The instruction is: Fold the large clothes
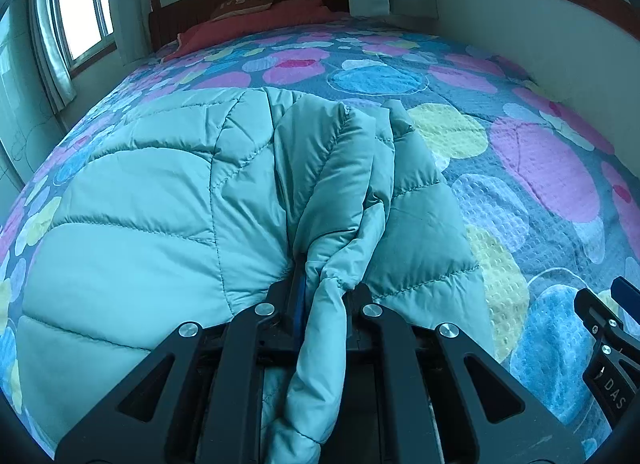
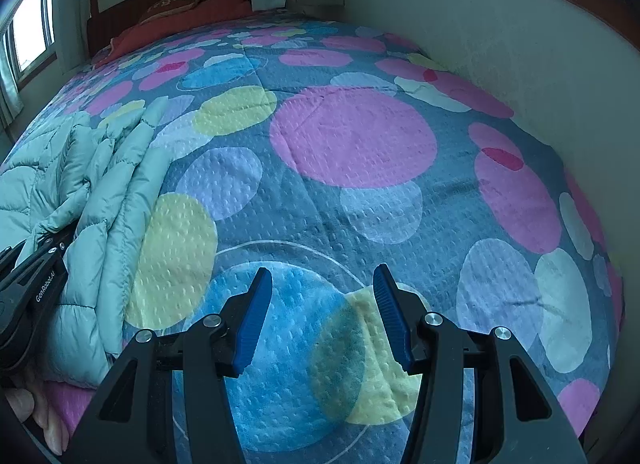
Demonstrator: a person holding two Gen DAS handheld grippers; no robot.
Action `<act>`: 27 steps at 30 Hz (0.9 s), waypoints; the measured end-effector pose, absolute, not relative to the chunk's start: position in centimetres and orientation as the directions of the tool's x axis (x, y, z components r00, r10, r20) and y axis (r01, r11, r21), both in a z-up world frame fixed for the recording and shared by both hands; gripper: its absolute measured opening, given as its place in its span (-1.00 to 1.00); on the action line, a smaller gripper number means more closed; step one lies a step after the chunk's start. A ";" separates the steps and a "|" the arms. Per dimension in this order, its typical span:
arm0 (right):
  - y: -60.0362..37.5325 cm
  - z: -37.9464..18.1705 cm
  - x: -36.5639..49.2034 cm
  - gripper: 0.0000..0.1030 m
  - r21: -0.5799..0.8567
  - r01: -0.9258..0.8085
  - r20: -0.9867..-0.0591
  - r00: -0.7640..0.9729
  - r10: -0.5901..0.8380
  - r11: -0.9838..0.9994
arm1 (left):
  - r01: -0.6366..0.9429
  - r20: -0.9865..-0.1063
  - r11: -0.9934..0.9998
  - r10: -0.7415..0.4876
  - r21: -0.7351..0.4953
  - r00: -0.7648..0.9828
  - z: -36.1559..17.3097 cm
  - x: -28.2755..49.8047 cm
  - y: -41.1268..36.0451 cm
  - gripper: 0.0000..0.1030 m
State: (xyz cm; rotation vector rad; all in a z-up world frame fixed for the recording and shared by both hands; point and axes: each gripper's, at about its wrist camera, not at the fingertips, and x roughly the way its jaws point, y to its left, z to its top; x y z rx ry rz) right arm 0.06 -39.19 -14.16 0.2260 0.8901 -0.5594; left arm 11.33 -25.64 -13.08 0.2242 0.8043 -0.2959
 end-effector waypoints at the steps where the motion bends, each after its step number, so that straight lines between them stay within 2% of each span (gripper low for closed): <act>1: -39.1 -14.0 0.0 0.03 -0.045 0.549 -0.784 0.498 -0.371 0.834 | 0.349 -0.736 0.934 -0.183 0.076 0.651 -12.8 11.2 -25.5 -0.78; 6: -38.5 -13.2 -0.1 0.03 -0.063 0.547 -0.775 0.500 -0.387 0.835 | 0.378 -0.741 0.925 -0.234 0.029 0.630 -11.0 9.8 -24.8 -0.59; 11: -37.1 -12.4 0.2 0.03 -0.079 0.531 -0.766 0.510 -0.393 0.843 | 0.406 -0.719 0.912 -0.317 -0.053 0.618 -8.2 8.3 -22.9 -0.53; 15: -35.5 -11.4 0.7 0.03 -0.074 0.510 -0.757 0.530 -0.382 0.857 | 0.405 -0.678 0.911 -0.346 -0.078 0.648 -5.8 7.3 -20.1 -0.28; 20: -33.4 -9.9 2.1 0.03 -0.015 0.471 -0.749 0.579 -0.322 0.882 | 0.297 -0.656 0.943 -0.320 -0.150 0.684 -4.2 8.5 -13.7 -0.06; 27: -29.7 -8.7 5.8 0.03 0.133 0.378 -0.750 0.642 -0.156 0.916 | 0.109 -0.672 0.968 -0.237 -0.228 0.701 -5.9 12.3 -5.3 0.00</act>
